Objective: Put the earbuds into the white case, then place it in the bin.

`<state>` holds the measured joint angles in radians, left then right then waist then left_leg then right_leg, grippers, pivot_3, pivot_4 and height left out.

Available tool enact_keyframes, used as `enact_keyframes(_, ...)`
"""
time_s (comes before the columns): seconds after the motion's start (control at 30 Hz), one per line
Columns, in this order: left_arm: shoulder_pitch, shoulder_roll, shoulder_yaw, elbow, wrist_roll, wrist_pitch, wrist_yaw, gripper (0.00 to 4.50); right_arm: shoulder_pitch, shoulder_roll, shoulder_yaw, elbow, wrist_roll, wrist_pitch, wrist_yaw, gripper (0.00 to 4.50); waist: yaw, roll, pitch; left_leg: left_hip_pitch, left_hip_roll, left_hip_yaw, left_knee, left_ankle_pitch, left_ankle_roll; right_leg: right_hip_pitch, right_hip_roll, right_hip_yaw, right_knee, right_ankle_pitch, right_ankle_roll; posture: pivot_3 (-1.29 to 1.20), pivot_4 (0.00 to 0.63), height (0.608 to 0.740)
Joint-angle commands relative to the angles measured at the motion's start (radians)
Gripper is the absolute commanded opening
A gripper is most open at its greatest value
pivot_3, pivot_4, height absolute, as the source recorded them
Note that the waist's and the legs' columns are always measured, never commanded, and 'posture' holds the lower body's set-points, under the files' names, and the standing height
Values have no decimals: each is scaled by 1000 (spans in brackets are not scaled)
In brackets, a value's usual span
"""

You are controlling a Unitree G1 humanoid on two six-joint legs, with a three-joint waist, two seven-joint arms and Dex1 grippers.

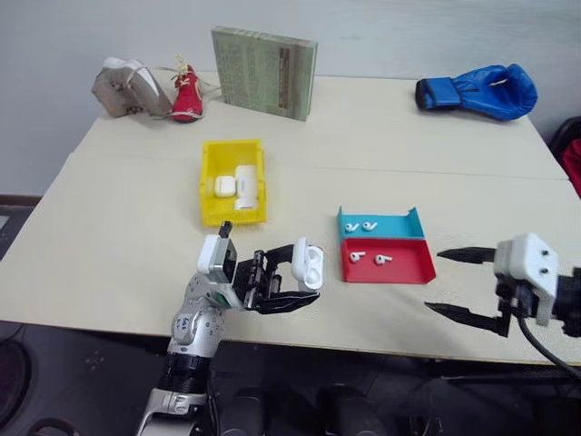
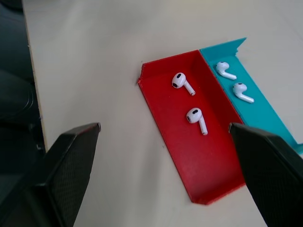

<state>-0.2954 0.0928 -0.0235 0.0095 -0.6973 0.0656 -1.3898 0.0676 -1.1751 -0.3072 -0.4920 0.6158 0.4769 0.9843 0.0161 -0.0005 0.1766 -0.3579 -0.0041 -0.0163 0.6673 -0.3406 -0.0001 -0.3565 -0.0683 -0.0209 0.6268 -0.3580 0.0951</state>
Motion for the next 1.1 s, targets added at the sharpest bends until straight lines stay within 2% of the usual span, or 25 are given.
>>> enact_keyframes(0.03,22,0,-18,-48,0,-18,11,2794,-135,-22,142,-35,-8,139,-27,4500,9,0,0,-2,0,-1,0,0,0,-1,0,-1,0,0,0,0,150,740)
enact_keyframes(0.17,31,0,-17,-44,11,-46,32,2794,-319,2,323,-12,-87,225,-37,3555,8,0,0,-10,0,-2,3,0,0,-8,0,-2,0,0,0,0,150,740)
enact_keyframes(0.3,37,2,-5,-39,11,-65,61,2794,-447,37,443,49,-212,213,-47,2136,6,0,0,-17,0,-1,9,0,0,-15,0,-1,4,0,1,0,150,740)
enact_keyframes(0.63,76,11,-14,-52,15,-84,88,2794,-626,81,600,137,-373,192,53,2136,1,0,0,-18,-1,-1,10,0,0,-18,-1,-1,10,0,1,0,150,740)
enact_keyframes(1.1,79,25,-24,-56,10,-81,95,2794,-797,191,734,346,-540,105,209,2136,-16,0,0,-18,-1,-1,11,0,0,-18,-1,-1,11,0,1,0,150,740)
